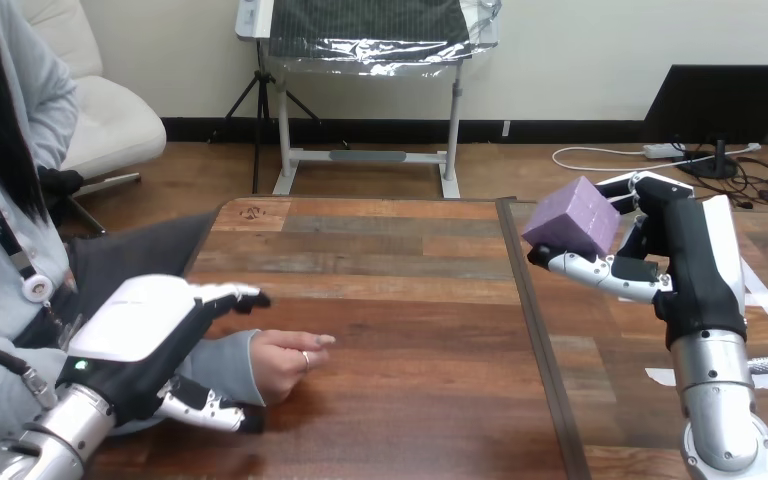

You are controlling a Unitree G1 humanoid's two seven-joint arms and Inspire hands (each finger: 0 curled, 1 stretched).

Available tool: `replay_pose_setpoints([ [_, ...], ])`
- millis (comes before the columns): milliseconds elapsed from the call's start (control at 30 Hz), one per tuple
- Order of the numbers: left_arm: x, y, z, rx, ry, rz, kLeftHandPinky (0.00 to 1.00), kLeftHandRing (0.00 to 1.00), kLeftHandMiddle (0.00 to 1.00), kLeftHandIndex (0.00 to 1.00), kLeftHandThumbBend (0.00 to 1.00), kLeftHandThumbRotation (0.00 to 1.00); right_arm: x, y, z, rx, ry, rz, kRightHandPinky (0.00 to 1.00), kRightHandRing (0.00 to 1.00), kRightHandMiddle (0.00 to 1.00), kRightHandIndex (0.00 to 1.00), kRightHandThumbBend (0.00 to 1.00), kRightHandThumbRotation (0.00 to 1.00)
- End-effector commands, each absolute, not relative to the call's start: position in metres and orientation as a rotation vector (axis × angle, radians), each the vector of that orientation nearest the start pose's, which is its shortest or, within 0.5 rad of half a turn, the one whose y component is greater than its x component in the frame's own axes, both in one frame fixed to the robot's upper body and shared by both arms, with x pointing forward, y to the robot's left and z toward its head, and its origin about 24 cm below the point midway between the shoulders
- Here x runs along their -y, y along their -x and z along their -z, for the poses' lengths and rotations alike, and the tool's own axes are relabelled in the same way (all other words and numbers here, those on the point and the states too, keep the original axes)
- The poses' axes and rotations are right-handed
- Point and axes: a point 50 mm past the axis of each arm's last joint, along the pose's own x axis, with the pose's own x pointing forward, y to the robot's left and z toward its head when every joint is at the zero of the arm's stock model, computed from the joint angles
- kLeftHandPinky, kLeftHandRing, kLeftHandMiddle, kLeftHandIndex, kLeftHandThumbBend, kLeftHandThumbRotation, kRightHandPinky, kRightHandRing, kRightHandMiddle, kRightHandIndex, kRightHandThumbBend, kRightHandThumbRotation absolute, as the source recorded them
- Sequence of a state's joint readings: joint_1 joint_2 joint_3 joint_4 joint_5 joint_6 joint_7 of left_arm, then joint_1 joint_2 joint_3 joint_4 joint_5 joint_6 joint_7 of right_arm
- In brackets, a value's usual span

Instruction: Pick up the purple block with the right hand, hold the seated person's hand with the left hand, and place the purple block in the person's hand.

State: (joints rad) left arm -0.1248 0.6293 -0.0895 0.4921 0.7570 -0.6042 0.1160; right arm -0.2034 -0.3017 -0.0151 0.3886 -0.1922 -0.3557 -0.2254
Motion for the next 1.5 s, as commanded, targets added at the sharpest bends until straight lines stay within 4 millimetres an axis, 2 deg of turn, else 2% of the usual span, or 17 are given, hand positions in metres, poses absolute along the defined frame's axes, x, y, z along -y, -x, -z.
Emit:
replay_pose_setpoints([
  [0, -0.25, -0.274, -0.045, 0.234, -1.337, 0.358, 0.73, 0.77, 0.77, 0.79, 1.0, 0.35, 0.211, -0.292, -0.079, 0.324, 0.425, 0.178, 0.04, 0.08, 0.13, 0.17, 0.32, 0.14],
  [867, -0.262, -0.283, -0.024, 0.14, -1.371, 0.365, 0.73, 0.76, 0.76, 0.78, 1.0, 0.3, 0.209, -0.279, -0.087, 0.331, 0.412, 0.168, 0.02, 0.07, 0.12, 0.15, 0.3, 0.14],
  [1467, -0.262, -0.286, -0.008, 0.087, -1.378, 0.345, 0.66, 0.67, 0.69, 0.72, 1.0, 0.24, 0.208, -0.271, -0.089, 0.335, 0.401, 0.148, 0.03, 0.08, 0.13, 0.17, 0.3, 0.09],
])
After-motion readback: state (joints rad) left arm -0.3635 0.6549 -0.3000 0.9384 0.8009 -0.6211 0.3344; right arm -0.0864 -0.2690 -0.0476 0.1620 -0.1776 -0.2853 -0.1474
